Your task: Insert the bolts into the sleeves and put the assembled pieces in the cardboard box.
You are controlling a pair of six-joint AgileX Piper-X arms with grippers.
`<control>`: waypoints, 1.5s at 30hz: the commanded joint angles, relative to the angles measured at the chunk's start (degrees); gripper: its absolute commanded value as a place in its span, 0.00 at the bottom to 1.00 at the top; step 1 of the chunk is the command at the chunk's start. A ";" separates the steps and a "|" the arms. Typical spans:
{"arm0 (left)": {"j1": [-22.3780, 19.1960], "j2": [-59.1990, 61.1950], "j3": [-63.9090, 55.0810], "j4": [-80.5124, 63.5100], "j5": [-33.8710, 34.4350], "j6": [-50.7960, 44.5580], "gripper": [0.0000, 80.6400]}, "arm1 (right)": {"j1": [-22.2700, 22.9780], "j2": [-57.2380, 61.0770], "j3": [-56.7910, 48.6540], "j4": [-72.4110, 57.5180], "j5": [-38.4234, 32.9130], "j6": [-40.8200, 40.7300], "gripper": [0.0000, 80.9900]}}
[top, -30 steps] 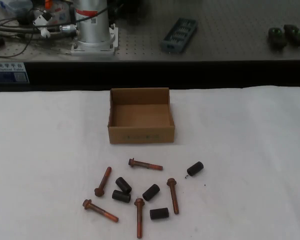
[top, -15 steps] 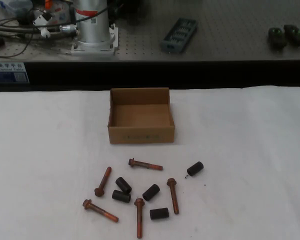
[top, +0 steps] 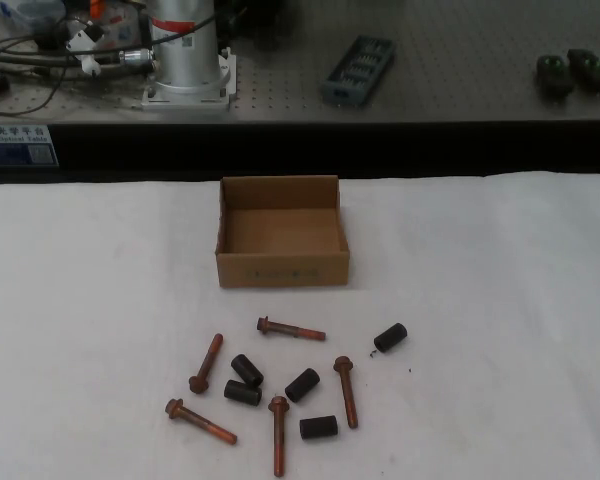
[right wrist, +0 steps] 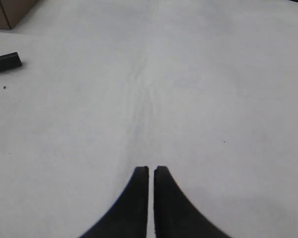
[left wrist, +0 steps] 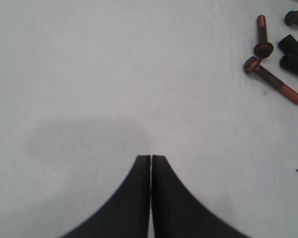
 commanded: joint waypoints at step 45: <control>-6.72 22.33 -13.17 -8.79 1.18 -1.58 0.00 | 22.02 51.63 -32.60 -9.94 -18.29 6.47 0.05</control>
